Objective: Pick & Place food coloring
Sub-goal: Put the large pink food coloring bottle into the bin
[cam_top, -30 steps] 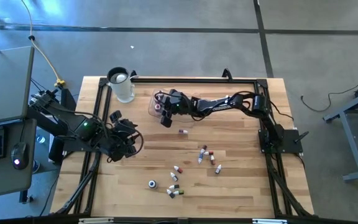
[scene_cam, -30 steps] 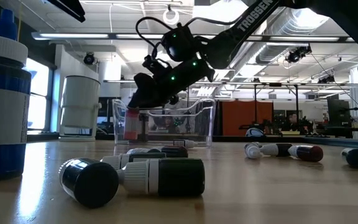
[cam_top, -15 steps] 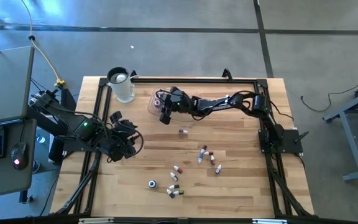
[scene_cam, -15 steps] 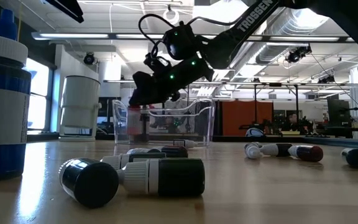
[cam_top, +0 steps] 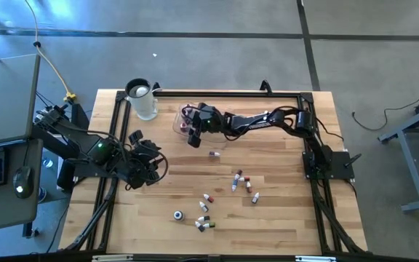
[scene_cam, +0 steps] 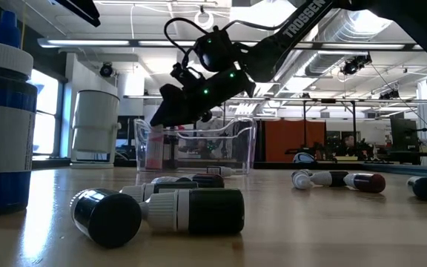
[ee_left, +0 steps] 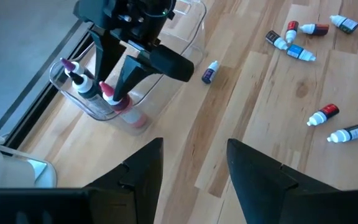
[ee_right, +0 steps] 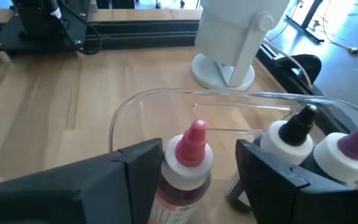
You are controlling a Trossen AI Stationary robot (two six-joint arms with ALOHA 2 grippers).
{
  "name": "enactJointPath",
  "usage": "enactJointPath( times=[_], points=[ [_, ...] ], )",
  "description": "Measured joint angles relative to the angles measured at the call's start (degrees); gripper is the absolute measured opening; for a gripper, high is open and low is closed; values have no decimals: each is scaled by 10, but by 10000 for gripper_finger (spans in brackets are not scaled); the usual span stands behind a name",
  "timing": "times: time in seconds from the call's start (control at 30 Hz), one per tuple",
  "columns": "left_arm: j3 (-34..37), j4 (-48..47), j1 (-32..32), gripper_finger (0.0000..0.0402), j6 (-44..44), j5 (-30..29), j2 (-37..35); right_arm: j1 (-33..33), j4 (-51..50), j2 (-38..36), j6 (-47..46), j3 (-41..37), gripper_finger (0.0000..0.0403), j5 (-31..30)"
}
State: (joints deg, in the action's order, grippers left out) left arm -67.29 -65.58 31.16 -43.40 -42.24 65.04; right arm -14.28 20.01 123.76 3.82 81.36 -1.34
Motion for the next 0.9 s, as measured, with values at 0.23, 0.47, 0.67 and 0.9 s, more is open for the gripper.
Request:
enactJointPath(
  times=[0.23, 0.47, 0.67, 0.9],
  points=[
    [0, 0, 0, 172, 0, 8, 0, 6, 11, -5, 26, 0, 201, -24],
    [0, 0, 0, 172, 0, 10, 0, 6, -19, -5, 22, 0, 164, 17],
    [0, 0, 0, 172, 0, 10, 0, 6, -16, -5, 22, 0, 132, 47],
    [0, 0, 0, 172, 0, 10, 0, 6, 24, -5, 20, 0, 101, 47]
  ],
)
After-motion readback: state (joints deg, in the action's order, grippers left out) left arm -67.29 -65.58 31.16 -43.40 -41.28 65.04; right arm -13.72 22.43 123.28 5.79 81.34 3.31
